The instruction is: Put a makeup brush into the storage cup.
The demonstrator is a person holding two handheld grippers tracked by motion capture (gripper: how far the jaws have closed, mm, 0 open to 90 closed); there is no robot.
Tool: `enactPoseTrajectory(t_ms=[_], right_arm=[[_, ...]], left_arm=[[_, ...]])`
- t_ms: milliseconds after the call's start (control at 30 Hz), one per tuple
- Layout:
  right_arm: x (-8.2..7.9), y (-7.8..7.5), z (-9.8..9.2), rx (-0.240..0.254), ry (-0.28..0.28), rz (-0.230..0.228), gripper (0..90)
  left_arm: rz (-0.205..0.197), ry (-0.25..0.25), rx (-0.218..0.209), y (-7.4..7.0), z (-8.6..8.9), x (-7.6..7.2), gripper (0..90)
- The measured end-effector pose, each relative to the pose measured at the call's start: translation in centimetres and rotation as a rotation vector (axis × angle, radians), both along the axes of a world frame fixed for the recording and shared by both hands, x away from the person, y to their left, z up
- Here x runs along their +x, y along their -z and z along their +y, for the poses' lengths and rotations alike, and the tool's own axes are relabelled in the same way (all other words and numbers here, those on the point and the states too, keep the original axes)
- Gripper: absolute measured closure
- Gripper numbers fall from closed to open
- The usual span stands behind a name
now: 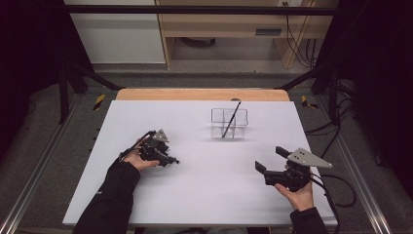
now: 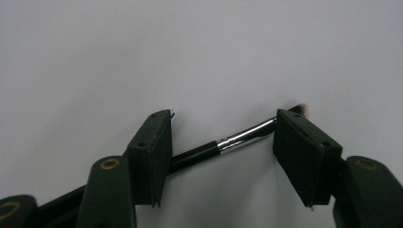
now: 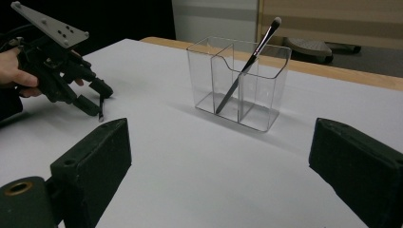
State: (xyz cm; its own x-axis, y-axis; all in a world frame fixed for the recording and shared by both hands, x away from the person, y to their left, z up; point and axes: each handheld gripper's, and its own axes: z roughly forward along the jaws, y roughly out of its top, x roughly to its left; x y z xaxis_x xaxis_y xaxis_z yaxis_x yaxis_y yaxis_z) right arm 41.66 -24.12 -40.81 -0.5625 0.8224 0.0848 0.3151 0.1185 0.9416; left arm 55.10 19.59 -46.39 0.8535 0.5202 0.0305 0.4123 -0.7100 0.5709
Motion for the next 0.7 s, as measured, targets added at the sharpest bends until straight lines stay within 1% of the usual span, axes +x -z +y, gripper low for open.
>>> enactPoseTrajectory(t_ms=[100, 200, 233, 300, 467, 700], right_arm=[[-0.01, -0.01, -0.02, 0.000, -0.001, 0.000, 7.0], [-0.02, -0.03, -0.03, 0.002, -0.002, 0.000, 7.0], [-0.02, -0.03, -0.03, 0.002, -0.002, 0.000, 7.0], [-0.02, -0.04, -0.03, 0.002, -0.003, 0.000, 7.0], [-0.03, -0.03, 0.00, 0.002, -0.004, 0.001, 7.0], [0.00, 0.00, 0.01, -0.001, -0.005, 0.000, 7.0]], left_arm=[[0.002, -0.001, 0.001, -0.05, 0.05, -0.03, 42.8], [0.007, 0.001, 0.011, -0.17, 0.12, -0.02, 45.9], [0.001, -0.003, 0.012, -0.17, 0.13, -0.05, 47.5], [0.010, 0.001, 0.012, -0.24, 0.21, -0.02, 50.7], [0.016, -0.008, 0.011, -0.33, 0.22, -0.02, 57.4], [0.023, -0.011, 0.023, -0.48, 0.31, -0.02, 66.2]])
